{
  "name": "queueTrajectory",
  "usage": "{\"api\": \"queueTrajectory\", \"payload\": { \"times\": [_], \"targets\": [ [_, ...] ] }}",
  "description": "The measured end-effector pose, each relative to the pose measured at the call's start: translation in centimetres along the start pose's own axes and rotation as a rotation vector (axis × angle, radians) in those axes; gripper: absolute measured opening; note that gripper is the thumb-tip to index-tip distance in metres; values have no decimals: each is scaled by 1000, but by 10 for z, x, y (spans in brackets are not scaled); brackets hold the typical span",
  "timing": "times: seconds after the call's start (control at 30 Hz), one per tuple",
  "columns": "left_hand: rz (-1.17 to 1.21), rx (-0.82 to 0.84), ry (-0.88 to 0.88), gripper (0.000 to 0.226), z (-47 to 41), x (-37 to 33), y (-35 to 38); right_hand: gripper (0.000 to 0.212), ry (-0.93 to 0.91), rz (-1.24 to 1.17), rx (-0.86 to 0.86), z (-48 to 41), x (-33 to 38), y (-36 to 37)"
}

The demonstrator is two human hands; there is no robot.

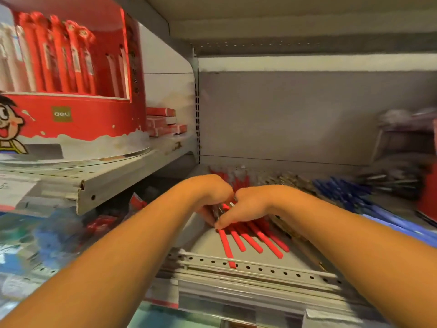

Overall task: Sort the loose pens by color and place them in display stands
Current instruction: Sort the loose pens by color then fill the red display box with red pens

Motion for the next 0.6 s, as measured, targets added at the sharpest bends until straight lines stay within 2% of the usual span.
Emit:
{"api": "queueTrajectory", "payload": {
  "times": [0.13,0.27,0.47,0.6],
  "targets": [
    [87,-3,-22,20,-10,5,4,45,8,7,10,1,4,4],
    [231,-41,-1,20,-19,19,5,32,43,27,-42,1,2,4],
    [271,-72,32,16,-23,28,0,20,76,-15,-83,-3,0,10],
    [285,-71,61,23,-25,29,2,22,43,39,-120,-3,3,13]
  ]
}}
Point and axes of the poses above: each hand's wrist, its own z-axis away from the middle knuckle, its own y-axis out of the palm, x = y × z, the point moved 2 cm from there along -z, towards the middle knuckle, and after that the axes turned 9 degrees about -x, right-handed, at the moved point
